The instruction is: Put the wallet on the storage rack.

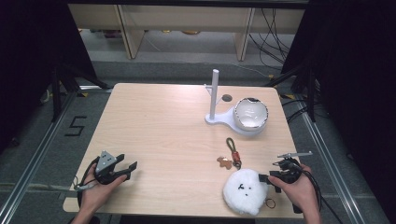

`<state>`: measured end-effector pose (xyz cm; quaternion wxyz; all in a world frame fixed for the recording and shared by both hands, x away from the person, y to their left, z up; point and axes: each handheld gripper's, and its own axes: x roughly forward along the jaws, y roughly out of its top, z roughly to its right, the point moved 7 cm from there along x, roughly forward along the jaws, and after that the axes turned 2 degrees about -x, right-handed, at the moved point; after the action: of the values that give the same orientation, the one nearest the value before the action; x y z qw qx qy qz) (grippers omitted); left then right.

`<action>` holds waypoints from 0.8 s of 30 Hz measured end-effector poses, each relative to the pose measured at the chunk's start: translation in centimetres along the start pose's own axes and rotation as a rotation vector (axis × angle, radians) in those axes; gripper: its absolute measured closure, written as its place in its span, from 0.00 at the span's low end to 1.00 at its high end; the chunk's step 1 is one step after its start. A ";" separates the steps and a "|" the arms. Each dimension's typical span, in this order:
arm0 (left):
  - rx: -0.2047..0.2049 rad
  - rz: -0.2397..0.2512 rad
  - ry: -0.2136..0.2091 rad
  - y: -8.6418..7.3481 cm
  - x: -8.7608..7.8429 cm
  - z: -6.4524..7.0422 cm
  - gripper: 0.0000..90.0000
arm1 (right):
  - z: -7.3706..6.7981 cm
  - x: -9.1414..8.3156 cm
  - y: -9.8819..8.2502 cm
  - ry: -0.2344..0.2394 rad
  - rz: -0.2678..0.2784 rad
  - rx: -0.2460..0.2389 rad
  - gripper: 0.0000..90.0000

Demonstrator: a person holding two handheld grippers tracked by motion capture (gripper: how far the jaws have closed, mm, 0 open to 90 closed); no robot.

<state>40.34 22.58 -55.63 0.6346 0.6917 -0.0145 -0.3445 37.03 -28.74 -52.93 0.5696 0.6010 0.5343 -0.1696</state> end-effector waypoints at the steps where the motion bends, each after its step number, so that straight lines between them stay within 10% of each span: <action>1: 0.000 0.000 0.000 0.0 0.0 0.0 0.40 | -0.2 0.0 0.0 0.005 -0.016 0.001 0.47; 11: -0.015 -0.021 0.017 -0.1 0.0 -0.2 0.40 | -0.7 0.2 0.6 -0.010 -0.152 -0.015 0.45; 24: -0.001 -0.014 0.008 0.0 0.0 -0.1 0.40 | -1.1 1.2 1.6 0.013 -0.279 -0.157 0.40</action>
<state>40.34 22.65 -55.67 0.6326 0.6928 -0.0073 -0.3461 38.36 -26.92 -52.82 0.5823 0.4758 0.6277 -0.2011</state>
